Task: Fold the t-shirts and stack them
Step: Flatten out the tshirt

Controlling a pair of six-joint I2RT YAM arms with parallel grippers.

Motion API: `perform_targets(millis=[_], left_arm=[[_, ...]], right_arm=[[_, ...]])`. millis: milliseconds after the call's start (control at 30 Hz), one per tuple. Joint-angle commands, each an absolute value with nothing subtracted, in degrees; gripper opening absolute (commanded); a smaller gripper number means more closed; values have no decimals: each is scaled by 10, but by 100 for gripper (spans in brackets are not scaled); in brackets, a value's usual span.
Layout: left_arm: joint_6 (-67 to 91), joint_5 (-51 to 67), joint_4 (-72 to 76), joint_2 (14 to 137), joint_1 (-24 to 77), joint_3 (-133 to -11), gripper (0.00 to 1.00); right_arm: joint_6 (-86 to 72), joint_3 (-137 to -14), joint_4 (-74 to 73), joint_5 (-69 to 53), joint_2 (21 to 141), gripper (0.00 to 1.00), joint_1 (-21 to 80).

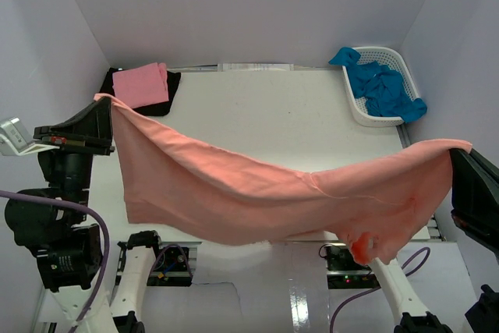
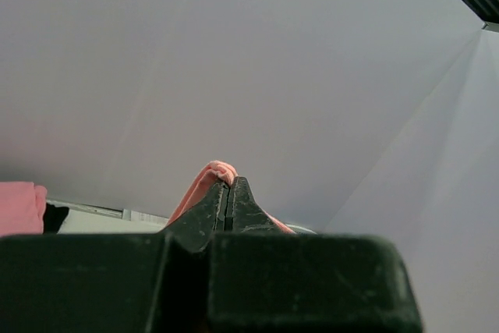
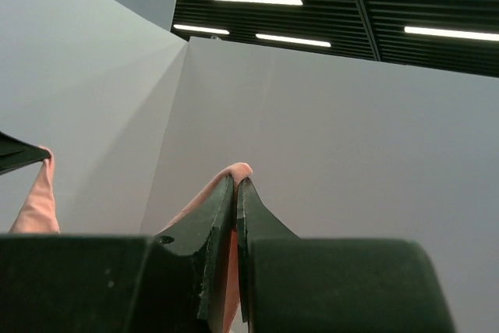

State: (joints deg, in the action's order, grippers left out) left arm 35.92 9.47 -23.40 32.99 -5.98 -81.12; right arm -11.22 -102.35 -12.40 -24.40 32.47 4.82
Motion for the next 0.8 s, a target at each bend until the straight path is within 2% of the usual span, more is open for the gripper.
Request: perform_targets(millis=[0, 267, 367, 433, 633, 767], left_arm=[[365, 65, -253, 323, -59, -788, 0], [364, 33, -255, 318, -59, -793, 0], [366, 30, -243, 337, -60, -783, 0], [366, 40, -233, 344, -59, -746, 0], [424, 64, -281, 317, -59, -592, 0], [410, 33, -316, 325, -59, -543, 0]], right_arm=[[-134, -1028, -118, -245, 344, 8, 46], [-136, -1076, -115, -244, 361, 8, 45], [-153, -1059, -111, -228, 379, 8, 45], [-183, -1024, -112, -231, 402, 8, 46], [-312, -803, -130, -271, 432, 8, 46], [-275, -719, -174, -222, 414, 8, 46]])
